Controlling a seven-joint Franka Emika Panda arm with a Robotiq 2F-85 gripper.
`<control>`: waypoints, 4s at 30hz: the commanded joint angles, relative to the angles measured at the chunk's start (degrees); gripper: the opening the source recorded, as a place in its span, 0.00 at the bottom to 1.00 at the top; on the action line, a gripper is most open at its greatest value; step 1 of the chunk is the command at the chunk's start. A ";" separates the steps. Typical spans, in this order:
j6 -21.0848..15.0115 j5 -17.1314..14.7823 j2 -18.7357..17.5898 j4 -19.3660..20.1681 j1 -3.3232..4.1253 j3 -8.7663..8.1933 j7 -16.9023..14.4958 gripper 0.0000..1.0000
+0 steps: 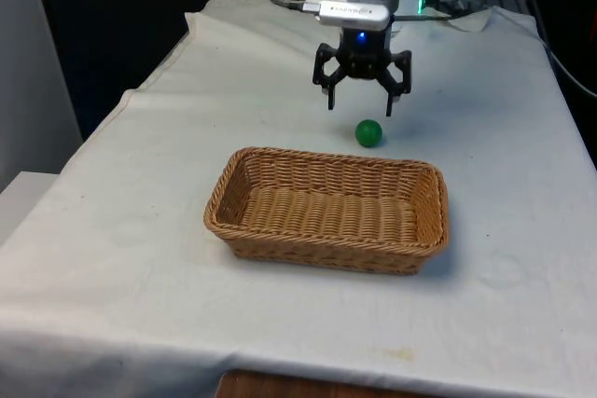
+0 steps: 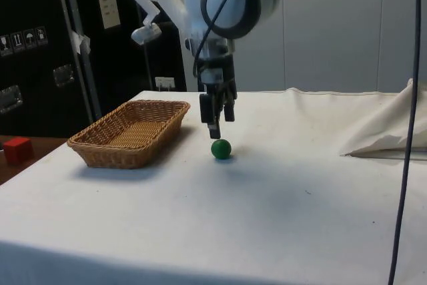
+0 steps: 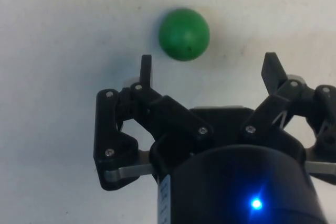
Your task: Pick up the ball and place it into the basket.
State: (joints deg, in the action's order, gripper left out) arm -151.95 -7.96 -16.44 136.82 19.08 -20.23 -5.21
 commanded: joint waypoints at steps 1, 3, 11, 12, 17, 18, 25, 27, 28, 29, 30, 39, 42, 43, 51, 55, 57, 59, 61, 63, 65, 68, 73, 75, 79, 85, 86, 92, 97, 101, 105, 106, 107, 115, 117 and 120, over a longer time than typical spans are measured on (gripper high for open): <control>-0.29 0.00 -0.52 -0.11 0.00 0.00 -0.23 1.00; -1.15 -1.09 -1.32 -0.40 -0.57 0.74 -1.55 1.00; -3.27 -1.43 -2.86 -0.46 -0.63 1.09 -1.55 1.00; -3.44 -1.55 -3.09 -0.46 -0.57 1.26 -1.49 1.00; -2.92 -0.63 -3.44 -0.57 -0.06 0.63 -0.69 1.00; -4.01 -2.41 -3.78 -0.46 -0.74 1.89 -1.72 1.00; -4.87 -3.44 -4.87 -0.69 -0.92 2.52 -1.83 1.00; -5.56 -3.67 -5.27 -0.74 -0.86 2.64 -1.66 1.00; -5.73 -3.72 -5.39 -0.69 -0.80 2.64 -1.66 1.00; -5.79 -3.67 -5.39 -0.69 -0.74 2.58 -1.55 1.00; -5.84 -3.55 -5.44 -0.69 -0.69 2.46 -1.49 1.00; -5.67 -2.98 -5.39 -0.69 -0.34 1.89 -1.09 0.37; -5.39 -2.52 -5.67 -0.92 -0.06 1.55 -0.74 0.09; -5.61 -2.92 -5.39 -0.69 -0.29 1.83 -1.03 0.09; -5.16 -2.46 -4.93 -0.69 0.00 1.49 -0.74 0.00; -4.35 -1.66 -3.61 -0.52 0.46 0.80 -0.23 0.00; -3.67 -1.26 -2.75 -0.40 0.57 0.63 0.00 0.00; -2.64 -0.57 -1.26 -0.11 0.63 0.57 0.40 0.00; -2.75 -1.60 -1.20 -0.23 -0.06 1.43 -0.46 0.00; -1.55 0.11 0.29 0.06 0.52 0.52 0.74 0.00; -0.34 0.80 1.66 0.06 0.40 0.52 1.09 0.00; 0.92 1.55 3.09 0.00 0.34 0.40 1.26 0.00; 3.04 2.64 5.50 -0.23 0.23 0.23 1.49 0.00; 3.90 3.04 6.42 -0.29 0.23 0.23 1.55 0.00; 5.16 3.67 7.73 -0.46 0.17 0.17 1.55 0.00; 6.82 3.67 9.97 -0.69 -0.06 0.34 0.74 0.00; 8.14 5.16 10.83 -1.03 0.06 0.00 1.60 0.00; 11.17 6.42 13.24 -1.83 0.00 0.00 1.43 0.00; 13.35 6.99 13.64 -3.27 -0.06 0.06 1.15 0.00; 14.78 6.53 12.20 -5.44 -0.06 0.17 0.63 0.00; 15.93 6.02 10.14 -8.08 -0.11 0.23 0.29 0.00; 16.16 5.96 9.68 -8.71 -0.11 0.23 0.29 0.00; 16.44 5.79 9.05 -9.51 -0.11 0.23 0.17 0.00; 17.88 4.93 4.53 -15.07 -0.29 0.34 -0.06 0.00; 17.99 4.76 3.50 -16.44 -0.29 0.40 -0.06 0.00; 17.65 5.10 2.41 -17.70 -0.11 0.17 0.40 0.00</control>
State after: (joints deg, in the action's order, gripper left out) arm -134.30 -2.86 -14.04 119.12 18.96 -20.05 -4.81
